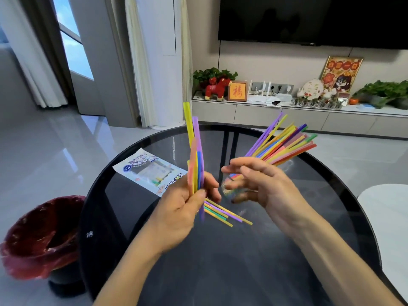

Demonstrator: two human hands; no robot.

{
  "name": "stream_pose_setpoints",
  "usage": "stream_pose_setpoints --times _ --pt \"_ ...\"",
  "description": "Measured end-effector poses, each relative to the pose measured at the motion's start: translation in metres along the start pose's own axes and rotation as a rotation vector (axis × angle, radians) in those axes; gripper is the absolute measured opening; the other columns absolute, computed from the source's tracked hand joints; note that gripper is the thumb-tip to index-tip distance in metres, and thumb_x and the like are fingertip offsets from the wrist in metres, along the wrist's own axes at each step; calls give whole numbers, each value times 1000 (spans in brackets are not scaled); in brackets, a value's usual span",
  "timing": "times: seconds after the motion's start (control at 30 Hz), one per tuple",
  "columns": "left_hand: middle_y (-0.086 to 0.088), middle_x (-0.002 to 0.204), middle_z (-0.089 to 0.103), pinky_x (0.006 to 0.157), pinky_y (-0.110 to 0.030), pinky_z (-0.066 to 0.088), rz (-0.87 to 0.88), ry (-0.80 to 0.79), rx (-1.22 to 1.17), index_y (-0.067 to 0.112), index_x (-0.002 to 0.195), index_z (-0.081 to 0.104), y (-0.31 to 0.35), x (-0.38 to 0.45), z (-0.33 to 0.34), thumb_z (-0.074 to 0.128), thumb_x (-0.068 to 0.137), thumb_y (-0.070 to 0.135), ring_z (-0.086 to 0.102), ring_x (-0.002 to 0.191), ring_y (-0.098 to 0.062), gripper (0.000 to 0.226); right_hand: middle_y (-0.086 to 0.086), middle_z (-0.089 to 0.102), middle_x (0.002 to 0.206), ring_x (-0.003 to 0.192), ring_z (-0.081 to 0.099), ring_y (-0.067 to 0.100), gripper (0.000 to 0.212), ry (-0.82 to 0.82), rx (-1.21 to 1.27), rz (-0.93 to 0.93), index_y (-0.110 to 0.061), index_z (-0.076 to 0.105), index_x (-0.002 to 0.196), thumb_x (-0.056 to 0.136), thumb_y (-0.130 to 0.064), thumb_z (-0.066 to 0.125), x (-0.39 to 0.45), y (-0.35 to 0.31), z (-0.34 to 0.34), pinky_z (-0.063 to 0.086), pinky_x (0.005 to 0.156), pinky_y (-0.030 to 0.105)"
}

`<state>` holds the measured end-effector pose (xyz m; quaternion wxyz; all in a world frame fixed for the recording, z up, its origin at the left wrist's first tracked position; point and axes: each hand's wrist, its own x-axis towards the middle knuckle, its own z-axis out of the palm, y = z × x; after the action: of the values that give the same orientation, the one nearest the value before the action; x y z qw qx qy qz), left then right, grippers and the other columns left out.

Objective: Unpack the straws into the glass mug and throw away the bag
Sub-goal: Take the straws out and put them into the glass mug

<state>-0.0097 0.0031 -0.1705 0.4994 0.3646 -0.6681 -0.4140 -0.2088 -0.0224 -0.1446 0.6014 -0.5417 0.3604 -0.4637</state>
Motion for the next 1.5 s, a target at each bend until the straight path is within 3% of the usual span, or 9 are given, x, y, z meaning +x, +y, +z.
stream_pose_setpoints --times 0.17,0.37,0.73,0.87,1.0,1.2,1.3,1.4,1.5 --pt "1 85 69 78 -24 47 -292 -343 86 13 88 63 -35 -10 5 43 92 -9 63 82 -6 30 7 64 133 119 63 26 53 -213 -90 21 -12 48 138 89 0 60 -3 16 11 53 98 41" --pt "-13 89 67 66 -14 45 -407 -470 -23 7 90 58 -38 -9 4 43 89 -14 64 77 -9 26 5 70 122 116 65 17 35 -254 -233 -42 -12 60 125 93 2 58 -6 17 20 51 96 26" --pt "-11 70 70 74 -40 45 -539 -488 -1 11 61 61 -54 -11 19 48 62 1 61 72 -24 16 9 76 98 93 73 11 16 -192 -298 -63 -6 69 104 91 1 61 -8 29 31 55 81 22" --pt "-7 82 73 63 -25 48 -447 -361 34 -2 81 68 -47 -9 20 52 66 1 62 72 -14 22 13 77 97 95 73 28 20 -86 -352 -164 -28 73 92 90 -10 66 -7 32 31 58 86 44" --pt "-12 92 75 76 -25 54 -374 -214 -109 3 97 68 -45 -6 18 54 73 -3 71 93 -21 29 28 70 98 93 60 59 16 -124 -349 -191 -34 74 96 89 -22 67 -5 32 30 48 76 72" --pt "-8 91 76 65 -19 49 -414 -340 -32 5 94 68 -45 -11 22 50 83 -12 70 94 -20 27 15 68 79 64 64 16 13 -126 -466 -153 -1 68 98 94 -12 61 -4 39 26 55 58 35" --pt "-4 79 73 67 -28 47 -434 -409 6 4 85 59 -46 -10 22 45 66 -9 67 82 -19 27 31 69 93 63 65 44 22 -130 -424 -136 -4 66 102 93 -22 63 -4 42 25 55 51 40" --pt "-9 67 66 67 -36 43 -519 -368 -125 6 79 54 -47 -13 26 50 63 -4 61 70 -23 19 29 70 104 84 71 28 19 -193 -351 -124 1 69 107 93 -9 63 -4 39 22 55 66 22" --pt "-10 63 57 59 -32 40 -598 -323 -293 9 70 57 -49 -16 29 53 65 -1 54 62 -24 12 18 73 112 100 72 20 25 -287 -223 -9 -1 67 114 89 1 64 -6 35 20 55 83 24"
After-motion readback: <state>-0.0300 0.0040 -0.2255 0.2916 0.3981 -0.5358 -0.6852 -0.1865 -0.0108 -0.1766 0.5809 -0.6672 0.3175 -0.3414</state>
